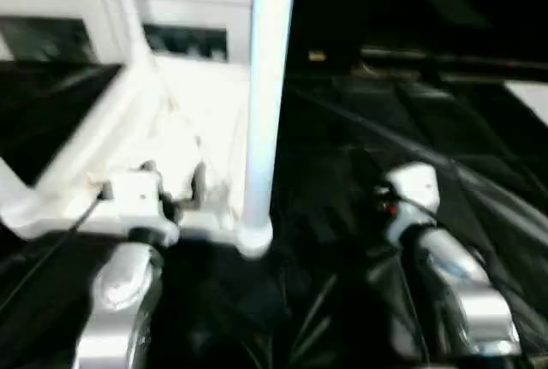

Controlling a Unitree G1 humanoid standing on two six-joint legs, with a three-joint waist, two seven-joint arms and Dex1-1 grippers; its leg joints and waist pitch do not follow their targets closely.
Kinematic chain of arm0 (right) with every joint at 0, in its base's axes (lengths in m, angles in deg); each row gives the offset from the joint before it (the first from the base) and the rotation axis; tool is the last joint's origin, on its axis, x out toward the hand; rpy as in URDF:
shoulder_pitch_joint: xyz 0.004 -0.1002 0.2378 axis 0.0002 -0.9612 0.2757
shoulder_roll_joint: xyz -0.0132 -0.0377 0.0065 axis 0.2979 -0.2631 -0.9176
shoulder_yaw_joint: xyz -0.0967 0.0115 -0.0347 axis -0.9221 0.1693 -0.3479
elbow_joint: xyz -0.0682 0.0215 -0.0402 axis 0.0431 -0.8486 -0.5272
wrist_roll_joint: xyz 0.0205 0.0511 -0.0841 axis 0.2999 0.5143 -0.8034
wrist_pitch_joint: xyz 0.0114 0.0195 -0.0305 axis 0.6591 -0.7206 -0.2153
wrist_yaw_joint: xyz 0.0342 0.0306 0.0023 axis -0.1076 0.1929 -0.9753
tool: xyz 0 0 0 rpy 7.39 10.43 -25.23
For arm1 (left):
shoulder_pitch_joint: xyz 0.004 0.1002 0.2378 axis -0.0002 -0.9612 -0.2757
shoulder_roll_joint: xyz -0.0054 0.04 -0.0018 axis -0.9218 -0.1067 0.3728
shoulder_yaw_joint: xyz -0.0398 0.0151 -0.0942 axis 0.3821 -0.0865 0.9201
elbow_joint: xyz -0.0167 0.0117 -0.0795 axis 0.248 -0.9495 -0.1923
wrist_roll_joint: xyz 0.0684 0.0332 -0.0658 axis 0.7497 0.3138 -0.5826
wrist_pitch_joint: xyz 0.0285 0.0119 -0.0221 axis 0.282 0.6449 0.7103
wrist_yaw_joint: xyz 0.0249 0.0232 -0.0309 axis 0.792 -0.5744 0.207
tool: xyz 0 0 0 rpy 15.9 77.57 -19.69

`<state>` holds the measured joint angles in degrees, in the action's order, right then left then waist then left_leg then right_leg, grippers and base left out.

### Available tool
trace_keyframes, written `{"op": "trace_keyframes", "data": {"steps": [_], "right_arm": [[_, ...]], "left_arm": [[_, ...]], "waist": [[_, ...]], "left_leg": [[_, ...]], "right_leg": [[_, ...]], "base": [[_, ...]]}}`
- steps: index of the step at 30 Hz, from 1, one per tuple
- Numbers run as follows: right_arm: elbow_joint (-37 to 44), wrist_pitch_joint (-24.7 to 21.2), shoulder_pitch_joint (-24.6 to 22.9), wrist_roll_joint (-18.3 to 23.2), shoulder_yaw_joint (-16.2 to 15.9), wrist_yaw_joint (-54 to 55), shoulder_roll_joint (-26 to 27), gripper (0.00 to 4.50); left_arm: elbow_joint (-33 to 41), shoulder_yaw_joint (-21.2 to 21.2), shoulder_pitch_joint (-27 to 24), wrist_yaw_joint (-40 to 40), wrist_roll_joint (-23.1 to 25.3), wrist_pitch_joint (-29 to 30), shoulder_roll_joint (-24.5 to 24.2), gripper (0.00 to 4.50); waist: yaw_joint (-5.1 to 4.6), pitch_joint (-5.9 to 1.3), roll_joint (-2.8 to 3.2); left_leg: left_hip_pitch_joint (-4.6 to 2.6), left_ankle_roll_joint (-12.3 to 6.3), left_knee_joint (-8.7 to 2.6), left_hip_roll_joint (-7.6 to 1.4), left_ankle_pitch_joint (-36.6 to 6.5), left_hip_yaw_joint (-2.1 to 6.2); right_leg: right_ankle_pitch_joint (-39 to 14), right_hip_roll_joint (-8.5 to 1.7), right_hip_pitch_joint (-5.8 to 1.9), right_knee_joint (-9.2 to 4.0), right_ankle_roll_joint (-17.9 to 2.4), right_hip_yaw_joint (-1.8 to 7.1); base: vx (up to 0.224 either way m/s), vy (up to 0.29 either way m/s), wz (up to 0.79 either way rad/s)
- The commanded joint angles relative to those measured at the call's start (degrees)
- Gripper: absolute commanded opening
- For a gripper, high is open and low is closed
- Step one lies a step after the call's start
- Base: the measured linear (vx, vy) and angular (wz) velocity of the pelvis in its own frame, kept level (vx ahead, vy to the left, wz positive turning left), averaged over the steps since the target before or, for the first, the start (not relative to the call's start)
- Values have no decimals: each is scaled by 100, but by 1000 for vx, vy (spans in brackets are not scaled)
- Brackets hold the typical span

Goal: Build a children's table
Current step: Rotate table base

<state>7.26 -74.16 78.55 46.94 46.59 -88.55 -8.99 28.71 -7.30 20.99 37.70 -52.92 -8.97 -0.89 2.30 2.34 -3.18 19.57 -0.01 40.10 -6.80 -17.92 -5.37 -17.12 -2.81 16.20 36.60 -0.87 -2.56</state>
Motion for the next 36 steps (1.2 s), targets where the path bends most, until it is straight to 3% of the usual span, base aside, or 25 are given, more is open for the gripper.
{"op": "trace_keyframes", "data": {"steps": [1,2,3,4,5,6,7,8,9,10,11,12,13,14,15,16,17,19,20,21,23,26,28,33,36], "right_arm": [[34,23,27,-59,-114,-22,73,318],[37,23,19,-55,-114,-26,84,318],[37,23,19,-55,-114,-26,84,318],[54,26,-17,-56,-156,-30,73,318],[57,37,-28,-55,-184,-28,54,318],[60,37,-27,-50,-202,-27,43,318],[46,43,-4,-30,-211,-38,31,318],[42,46,0,-26,-211,-42,29,318],[37,50,6,-21,-211,-48,26,318],[12,97,25,6,-216,-117,2,318],[-29,120,75,90,-224,-305,-59,318],[-36,125,96,154,-230,-446,-105,318],[-39,118,122,212,-247,-546,-150,318],[-41,68,142,256,-265,-640,-213,318],[-50,29,160,273,-305,-766,-316,318],[-66,3,189,272,-386,-1026,-526,318],[-80,-10,204,259,-428,-1158,-635,318],[-99,-29,223,253,-468,-1270,-737,318],[-142,-12,251,215,-514,-1393,-840,318],[-177,-18,287,187,-582,-1591,-985,318],[-209,-12,331,159,-647,-1800,-1125,318],[-268,-4,471,160,-838,-2315,-1470,318],[-258,-5,519,168,-931,-2511,-1610,318],[-244,3,610,92,-1150,-2892,-1851,318],[-219,-7,628,98,-1219,-2988,-1889,318]], "left_arm": [[-17,85,49,-26,2,31,-68,440],[-29,94,57,-34,-8,31,-74,440],[-29,94,57,-34,-8,31,-74,440],[-51,109,79,-57,-19,34,-91,440],[-63,99,92,-101,-13,36,-119,440],[-84,89,119,-170,-32,49,-155,440],[-148,41,190,-407,-137,118,-274,440],[-160,30,203,-459,-163,136,-299,440],[-179,14,223,-538,-202,162,-337,440],[-270,-83,284,-856,-243,93,-508,440],[-461,-251,401,-1473,-298,-20,-850,440],[-583,-327,459,-1816,-327,-48,-1050,440],[-682,-363,511,-2065,-351,-39,-1194,440],[-766,-392,549,-2297,-370,-11,-1342,440],[-846,-430,581,-2566,-369,-21,-1537,440],[-955,-428,649,-2996,-480,156,-1832,440],[-1020,-429,684,-3243,-537,172,-1978,440],[-1105,-434,734,-3498,-597,156,-2117,440],[-1180,-483,793,-3759,-664,198,-2281,440],[-1290,-554,888,-4106,-740,256,-2484,440],[-1405,-650,1005,-4465,-817,355,-2680,440],[-1700,-1007,1317,-5498,-913,521,-3091,440],[-1772,-1202,1423,-5861,-858,581,-3239,425],[-2265,-1719,1720,-6506,-313,406,-3588,397],[-2567,-1769,1889,-6461,-153,201,-3550,367]], "waist": [[37,-110,195],[-33,13,216],[-167,-155,393],[-307,-258,472],[-366,-294,456],[-373,-284,417],[-433,-294,236],[-441,-303,148],[-396,-304,23],[-125,-233,-42],[-68,-318,-94],[-73,-350,-116],[-110,-346,23],[-177,-361,61],[-164,-357,148],[-137,-344,223],[-147,-328,260],[-162,-280,258],[-159,-255,268],[-142,-213,272],[-120,-198,287],[-97,-177,333],[-56,-178,308],[-26,-229,355],[-10,-247,344]], "left_leg": [[153,-73,-590,-400,663,-20],[136,-111,-907,-491,-88,19],[-94,-153,-1071,-690,-960,285],[-677,-619,-1125,-956,-1330,644],[-719,-1229,-1148,-986,-1056,780],[-720,-1563,-1109,-988,-859,756],[-686,-2226,-1071,-924,-197,678],[-597,-2265,-974,-790,238,581],[-330,-2052,-798,-545,532,353],[183,-1411,-456,-85,267,8],[289,-755,-459,-204,685,113],[286,-532,-585,-222,1067,128],[161,-304,-681,-255,1700,126],[128,-219,-694,-278,1950,105],[115,-148,-715,-293,1813,104],[36,-39,-750,-361,1310,80],[22,61,-807,-434,839,76],[12,121,-887,-527,140,34],[3,120,-895,-538,-45,3],[-10,126,-931,-552,-454,-49],[-35,205,-949,-565,-834,-120],[-31,291,-974,-578,-951,-162],[-11,335,-978,-598,-911,-194],[9,257,-947,-593,-455,-233],[24,214,-927,-591,-280,-241]], "right_leg": [[-1725,-671,-319,-929,-1522,151],[-2130,-406,-232,-871,-1256,-18],[-1716,-99,-187,-506,-882,-160],[-784,-76,276,29,-745,-181],[-418,-70,421,286,-240,-201],[-284,-99,530,339,-53,-179],[137,-275,703,305,150,-28],[479,-374,692,104,82,98],[988,-553,522,-218,-1,279],[539,-949,58,-631,-129,707],[617,-1011,-134,-521,-196,759],[1224,-832,-124,-370,-143,645],[2615,-557,44,-209,-234,459],[3357,-455,55,-142,-415,384],[3324,-443,57,-146,-529,350],[2849,-423,119,-202,-756,318],[2169,-420,120,-233,-1036,284],[1220,-461,135,-312,-1371,261],[1001,-465,168,-329,-1429,271],[372,-479,202,-377,-1477,283],[-326,-481,257,-428,-1426,297],[-652,-494,290,-454,-1318,315],[-855,-527,296,-474,-1232,334],[-245,-512,295,-433,-1304,339],[-14,-527,272,-421,-1363,330]], "base": [[84,15,0],[105,68,-8],[135,47,0],[135,47,0],[136,20,6],[91,1,-6],[91,1,-6],[74,-54,-5],[0,0,0],[27,-95,7],[25,-97,4],[44,-137,4],[48,-83,-7],[21,-58,-3],[0,0,0],[0,0,0],[0,0,0],[0,0,0],[-53,25,4],[0,0,0],[-61,13,6],[-57,7,1],[-34,5,-2],[0,0,0],[0,0,0]]}}
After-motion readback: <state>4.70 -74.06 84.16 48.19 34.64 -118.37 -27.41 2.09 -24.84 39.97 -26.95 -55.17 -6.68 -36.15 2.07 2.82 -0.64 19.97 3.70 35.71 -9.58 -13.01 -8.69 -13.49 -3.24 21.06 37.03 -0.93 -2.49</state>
